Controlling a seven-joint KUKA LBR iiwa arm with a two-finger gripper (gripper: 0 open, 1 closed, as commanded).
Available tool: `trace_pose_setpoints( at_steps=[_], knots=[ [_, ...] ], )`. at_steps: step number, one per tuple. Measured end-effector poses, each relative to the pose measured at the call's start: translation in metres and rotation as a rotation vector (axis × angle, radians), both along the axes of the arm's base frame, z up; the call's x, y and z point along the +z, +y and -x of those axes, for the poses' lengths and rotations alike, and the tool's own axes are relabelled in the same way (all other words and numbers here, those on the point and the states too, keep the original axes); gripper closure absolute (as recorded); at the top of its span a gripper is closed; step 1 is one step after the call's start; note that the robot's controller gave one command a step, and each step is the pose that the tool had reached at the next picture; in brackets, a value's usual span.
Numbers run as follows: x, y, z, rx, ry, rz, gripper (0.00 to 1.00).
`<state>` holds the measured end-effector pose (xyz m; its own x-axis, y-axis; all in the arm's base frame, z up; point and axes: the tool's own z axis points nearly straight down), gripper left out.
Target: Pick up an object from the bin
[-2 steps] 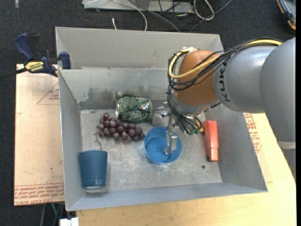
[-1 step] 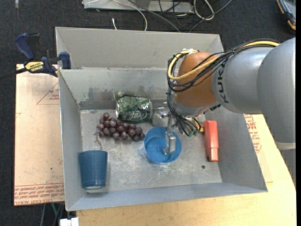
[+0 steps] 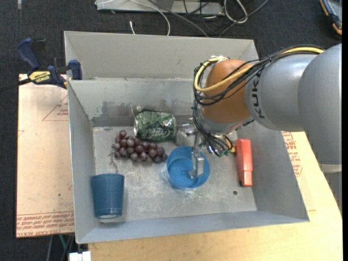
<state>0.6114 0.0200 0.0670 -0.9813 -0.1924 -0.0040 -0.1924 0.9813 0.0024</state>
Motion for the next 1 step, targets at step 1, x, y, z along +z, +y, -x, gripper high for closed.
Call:
trace_pose_setpoints(
  at_steps=[1],
  knots=[
    [0.0008,0.0005,0.0003,-0.037,-0.004,-0.002,0.0]
  ],
)
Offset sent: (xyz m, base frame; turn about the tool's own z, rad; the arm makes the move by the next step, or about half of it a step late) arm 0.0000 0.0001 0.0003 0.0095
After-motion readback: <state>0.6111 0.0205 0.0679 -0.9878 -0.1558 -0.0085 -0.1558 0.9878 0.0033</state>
